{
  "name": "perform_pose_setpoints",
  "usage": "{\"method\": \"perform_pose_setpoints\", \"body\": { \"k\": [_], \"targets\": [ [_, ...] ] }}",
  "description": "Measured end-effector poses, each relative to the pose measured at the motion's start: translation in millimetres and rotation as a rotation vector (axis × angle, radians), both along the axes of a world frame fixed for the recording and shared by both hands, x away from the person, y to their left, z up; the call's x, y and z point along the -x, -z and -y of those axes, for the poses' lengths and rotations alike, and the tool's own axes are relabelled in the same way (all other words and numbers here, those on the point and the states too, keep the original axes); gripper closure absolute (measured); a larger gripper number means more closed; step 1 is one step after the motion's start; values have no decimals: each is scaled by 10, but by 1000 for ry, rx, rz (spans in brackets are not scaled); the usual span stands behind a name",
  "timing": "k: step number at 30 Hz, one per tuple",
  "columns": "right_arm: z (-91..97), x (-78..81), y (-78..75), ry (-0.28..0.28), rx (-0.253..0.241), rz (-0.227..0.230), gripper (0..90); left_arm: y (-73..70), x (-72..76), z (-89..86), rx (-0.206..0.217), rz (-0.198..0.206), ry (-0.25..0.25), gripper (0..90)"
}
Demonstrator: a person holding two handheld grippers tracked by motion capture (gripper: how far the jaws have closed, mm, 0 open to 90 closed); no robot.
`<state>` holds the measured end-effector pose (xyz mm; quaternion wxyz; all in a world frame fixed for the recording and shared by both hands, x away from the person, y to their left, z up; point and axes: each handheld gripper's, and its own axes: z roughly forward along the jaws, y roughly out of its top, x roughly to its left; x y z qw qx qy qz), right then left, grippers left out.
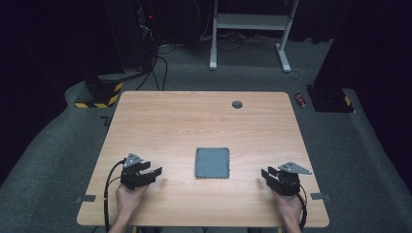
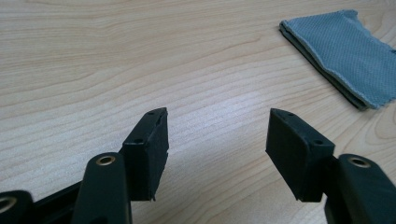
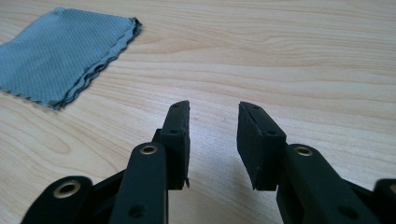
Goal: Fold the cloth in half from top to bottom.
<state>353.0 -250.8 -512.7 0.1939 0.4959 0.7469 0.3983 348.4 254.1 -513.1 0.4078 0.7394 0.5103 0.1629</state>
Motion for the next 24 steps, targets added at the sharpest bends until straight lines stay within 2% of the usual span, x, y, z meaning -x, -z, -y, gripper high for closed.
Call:
{"method": "perform_pose_setpoints", "body": {
  "k": [5, 12, 16, 19, 24],
  "targets": [
    [20, -13, 24, 18, 23, -5, 641, 34, -14, -16, -17, -2, -13, 395],
    [63, -28, 61, 36, 51, -17, 638, 97, -34, -56, -77, -2, -33, 396],
    [60, -50, 93, 38, 69, -39, 628, 129, -32, -81, -89, 8, -57, 398],
    [53, -56, 92, 43, 78, -34, 627, 145, -23, -81, -100, 24, -69, 403],
    [57, -66, 93, 47, 89, -35, 622, 146, -28, -74, -110, 25, -73, 403]
  ]
}}
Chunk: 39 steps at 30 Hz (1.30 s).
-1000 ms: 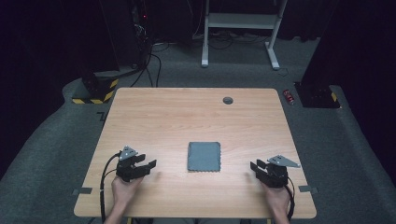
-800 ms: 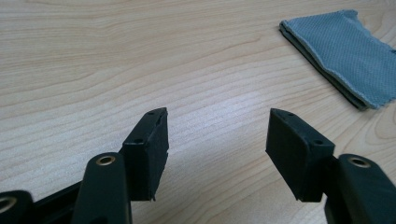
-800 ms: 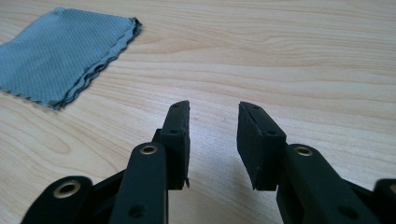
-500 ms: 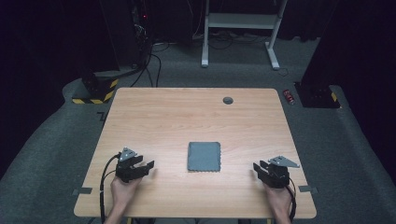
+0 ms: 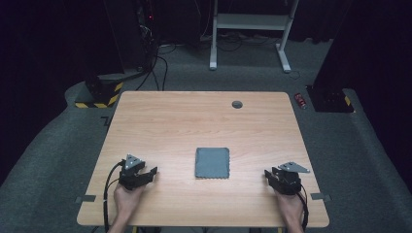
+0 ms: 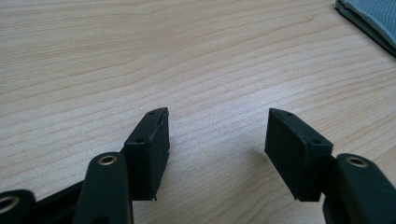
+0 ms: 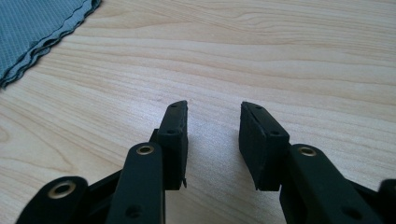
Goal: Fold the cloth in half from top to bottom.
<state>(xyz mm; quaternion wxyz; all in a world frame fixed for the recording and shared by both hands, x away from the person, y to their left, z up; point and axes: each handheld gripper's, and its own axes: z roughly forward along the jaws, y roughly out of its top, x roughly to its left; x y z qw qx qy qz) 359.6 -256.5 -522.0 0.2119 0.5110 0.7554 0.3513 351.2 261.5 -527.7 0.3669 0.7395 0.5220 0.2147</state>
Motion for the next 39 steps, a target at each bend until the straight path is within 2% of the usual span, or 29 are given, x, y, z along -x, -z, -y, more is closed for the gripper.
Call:
{"method": "perform_pose_setpoints", "body": {
  "k": [3, 7, 9, 17, 39],
  "targets": [
    [-10, 2, 0, 0, 17, 2, 611, 0, -2, 20, -25, 4, 3, 393],
    [-59, 13, 3, -5, 64, 19, 562, 4, 4, 76, -71, 9, 13, 363],
    [-54, 6, 4, -8, 53, 11, 517, 4, 4, 78, -70, 8, 15, 347],
    [-82, 4, 6, -16, 59, 7, 455, 7, 7, 88, -67, 1, 26, 298],
    [-102, -5, 8, -27, 56, -1, 384, 8, 8, 95, -70, -1, 32, 278]
  ]
}}
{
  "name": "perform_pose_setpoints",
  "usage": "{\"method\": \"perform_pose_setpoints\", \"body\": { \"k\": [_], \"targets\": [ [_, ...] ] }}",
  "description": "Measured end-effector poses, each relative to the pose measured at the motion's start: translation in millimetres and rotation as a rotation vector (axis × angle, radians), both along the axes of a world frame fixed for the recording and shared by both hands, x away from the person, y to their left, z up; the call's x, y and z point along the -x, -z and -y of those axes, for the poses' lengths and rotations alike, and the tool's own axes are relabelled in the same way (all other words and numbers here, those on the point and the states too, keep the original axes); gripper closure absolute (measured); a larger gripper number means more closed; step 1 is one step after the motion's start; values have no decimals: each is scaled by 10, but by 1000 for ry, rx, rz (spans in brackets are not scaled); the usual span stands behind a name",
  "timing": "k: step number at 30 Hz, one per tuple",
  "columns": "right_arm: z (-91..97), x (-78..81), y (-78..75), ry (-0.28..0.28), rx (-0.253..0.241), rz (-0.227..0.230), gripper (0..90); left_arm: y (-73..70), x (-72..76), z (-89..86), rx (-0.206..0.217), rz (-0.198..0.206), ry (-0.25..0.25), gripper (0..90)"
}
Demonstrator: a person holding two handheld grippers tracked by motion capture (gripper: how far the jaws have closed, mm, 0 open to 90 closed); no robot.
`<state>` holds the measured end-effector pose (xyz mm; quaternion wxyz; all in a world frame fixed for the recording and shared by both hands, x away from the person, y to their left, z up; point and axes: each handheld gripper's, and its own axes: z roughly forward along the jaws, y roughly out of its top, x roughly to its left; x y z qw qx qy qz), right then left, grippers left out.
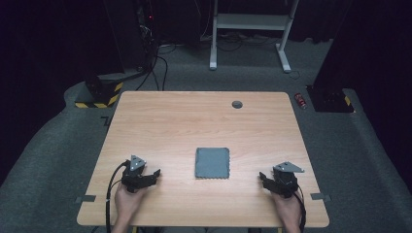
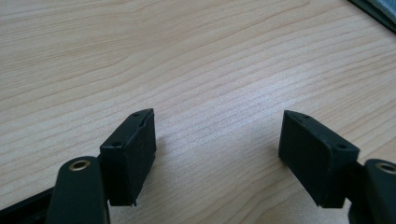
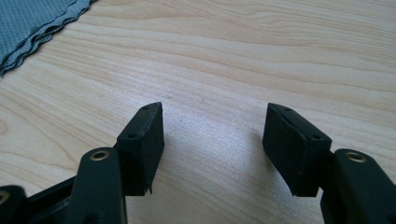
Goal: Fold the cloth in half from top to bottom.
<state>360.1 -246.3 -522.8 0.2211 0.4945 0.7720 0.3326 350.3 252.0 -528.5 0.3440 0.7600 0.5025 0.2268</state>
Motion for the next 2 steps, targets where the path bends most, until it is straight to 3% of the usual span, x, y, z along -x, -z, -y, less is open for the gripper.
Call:
{"method": "perform_pose_setpoints", "body": {
  "k": [2],
  "targets": [
    [-1, 1, 0, 1, -2, -2, 381, 0, 0, 0, 0, 0, 0, 277]
  ]
}}
